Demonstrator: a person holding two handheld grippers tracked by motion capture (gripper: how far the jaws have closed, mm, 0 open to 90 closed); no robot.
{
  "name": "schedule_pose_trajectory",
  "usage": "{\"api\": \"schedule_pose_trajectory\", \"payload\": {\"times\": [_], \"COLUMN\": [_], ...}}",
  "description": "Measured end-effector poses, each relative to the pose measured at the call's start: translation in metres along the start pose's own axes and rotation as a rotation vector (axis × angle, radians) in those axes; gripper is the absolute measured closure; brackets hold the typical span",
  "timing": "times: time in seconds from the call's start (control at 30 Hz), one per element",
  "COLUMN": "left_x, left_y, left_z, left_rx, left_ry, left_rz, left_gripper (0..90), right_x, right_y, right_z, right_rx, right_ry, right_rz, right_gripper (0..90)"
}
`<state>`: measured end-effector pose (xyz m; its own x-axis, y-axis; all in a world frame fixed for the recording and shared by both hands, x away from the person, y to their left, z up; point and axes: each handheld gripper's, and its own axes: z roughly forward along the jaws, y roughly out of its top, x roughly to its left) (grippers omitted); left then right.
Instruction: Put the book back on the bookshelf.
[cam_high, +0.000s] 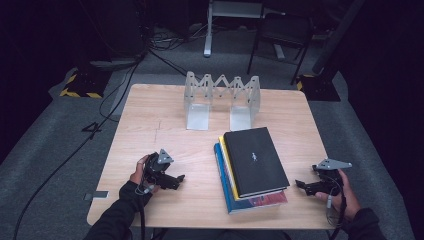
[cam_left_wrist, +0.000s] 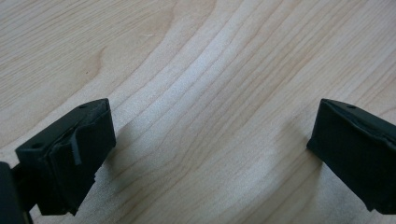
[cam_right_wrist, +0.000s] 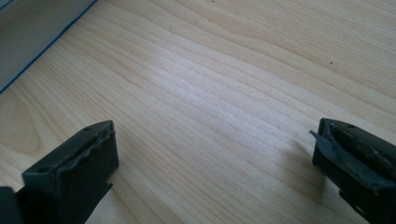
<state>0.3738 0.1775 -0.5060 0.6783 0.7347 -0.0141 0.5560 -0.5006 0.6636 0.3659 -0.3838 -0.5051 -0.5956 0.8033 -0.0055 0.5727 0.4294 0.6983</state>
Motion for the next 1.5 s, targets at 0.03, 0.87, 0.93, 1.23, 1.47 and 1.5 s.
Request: {"api": "schedule_pose_trajectory", "payload": {"times": [0.03,0.87,0.93,1.23,1.47,1.5], "left_x": [0.001,-0.008,-0.009,-0.013,-0.024,-0.026], "left_y": [0.001,-0.002,-0.002,0.001,0.005,0.006], "left_z": [0.000,-0.002,-0.001,0.001,0.004,0.005], "left_rx": [0.007,0.004,0.003,0.003,0.005,0.007], "left_ry": [-0.007,-0.087,-0.086,-0.087,-0.084,-0.081], "left_rz": [0.010,0.101,0.095,0.101,0.093,0.092], "left_gripper": [0.5,0.6,0.4,0.6,0.6,0.6], "right_x": [0.000,0.022,0.032,0.063,0.076,0.078], "right_y": [0.000,-0.001,0.003,0.018,0.033,0.035], "right_z": [0.000,-0.032,-0.039,-0.064,-0.078,-0.080], "right_rx": [0.002,-0.076,-0.073,-0.139,-0.167,-0.171], "right_ry": [-0.001,0.027,0.059,0.159,0.184,0.188], "right_rz": [0.000,-0.049,-0.101,-0.198,-0.195,-0.199], "right_gripper": [0.0,19.2,24.1,25.3,23.7,23.9]}}
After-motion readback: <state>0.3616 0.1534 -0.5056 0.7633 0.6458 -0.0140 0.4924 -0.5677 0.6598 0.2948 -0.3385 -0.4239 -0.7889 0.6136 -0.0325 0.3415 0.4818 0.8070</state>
